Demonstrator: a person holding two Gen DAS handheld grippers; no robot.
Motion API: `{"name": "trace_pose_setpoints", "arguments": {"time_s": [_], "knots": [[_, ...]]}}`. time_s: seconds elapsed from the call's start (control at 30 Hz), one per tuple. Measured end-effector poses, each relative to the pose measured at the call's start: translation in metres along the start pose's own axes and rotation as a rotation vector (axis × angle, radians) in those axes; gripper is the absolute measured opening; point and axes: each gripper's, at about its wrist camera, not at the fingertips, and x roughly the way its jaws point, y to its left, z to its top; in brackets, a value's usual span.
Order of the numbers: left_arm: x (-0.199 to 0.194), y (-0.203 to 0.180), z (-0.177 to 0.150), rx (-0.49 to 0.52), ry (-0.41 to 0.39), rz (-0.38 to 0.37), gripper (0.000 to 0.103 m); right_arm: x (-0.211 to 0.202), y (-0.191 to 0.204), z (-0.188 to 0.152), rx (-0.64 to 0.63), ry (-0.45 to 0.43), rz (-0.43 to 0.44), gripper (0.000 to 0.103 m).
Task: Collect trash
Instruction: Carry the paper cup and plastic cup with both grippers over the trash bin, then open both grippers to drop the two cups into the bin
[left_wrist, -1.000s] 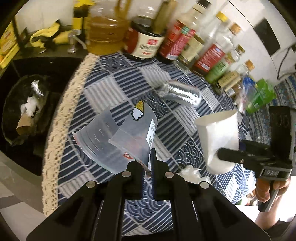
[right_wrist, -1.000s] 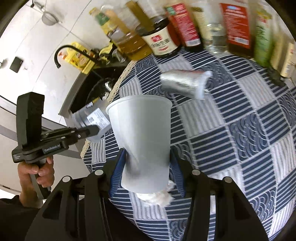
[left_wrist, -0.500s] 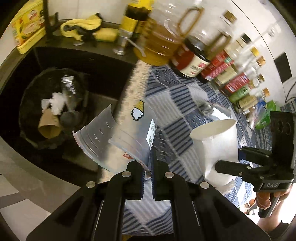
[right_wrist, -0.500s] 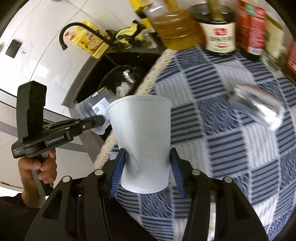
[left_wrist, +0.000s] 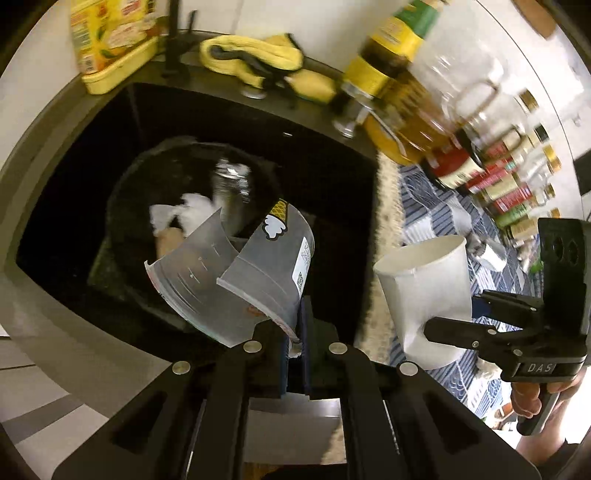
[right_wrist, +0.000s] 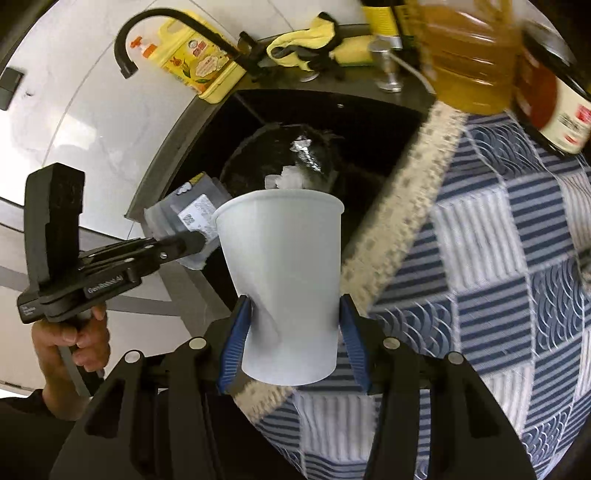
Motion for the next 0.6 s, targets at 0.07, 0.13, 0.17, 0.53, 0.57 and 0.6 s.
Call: {"name": "trace_pose_setpoints", "arguments": {"time_s": [0.07, 0.13, 0.17, 0.53, 0.57, 0.6], "knots": [[-0.004, 0.016, 0.006, 0.003, 0.000, 0.000, 0.005, 0.011, 0.012, 0.009, -0.002, 0.001, -0.004, 0.049], [-0.007, 0.028, 0.011, 0.010, 0.002, 0.001, 0.004, 0.019, 0.021, 0.016, -0.003, -0.001, -0.013, 0.049], [-0.008, 0.034, 0.014, 0.014, 0.004, 0.001, 0.005, 0.023, 0.026, 0.020, -0.002, -0.002, -0.014, 0.049], [-0.002, 0.073, 0.050, 0.050, 0.026, -0.035, 0.005, 0.046, 0.051, 0.063, 0.017, -0.018, -0.042, 0.049], [0.001, 0.075, 0.053, 0.055, 0.032, -0.037, 0.005, 0.048, 0.053, 0.068, 0.016, -0.017, -0.044, 0.049], [0.003, 0.077, 0.056, 0.057, 0.037, -0.038, 0.005, 0.050, 0.054, 0.073, 0.017, -0.016, -0.046, 0.049]]}}
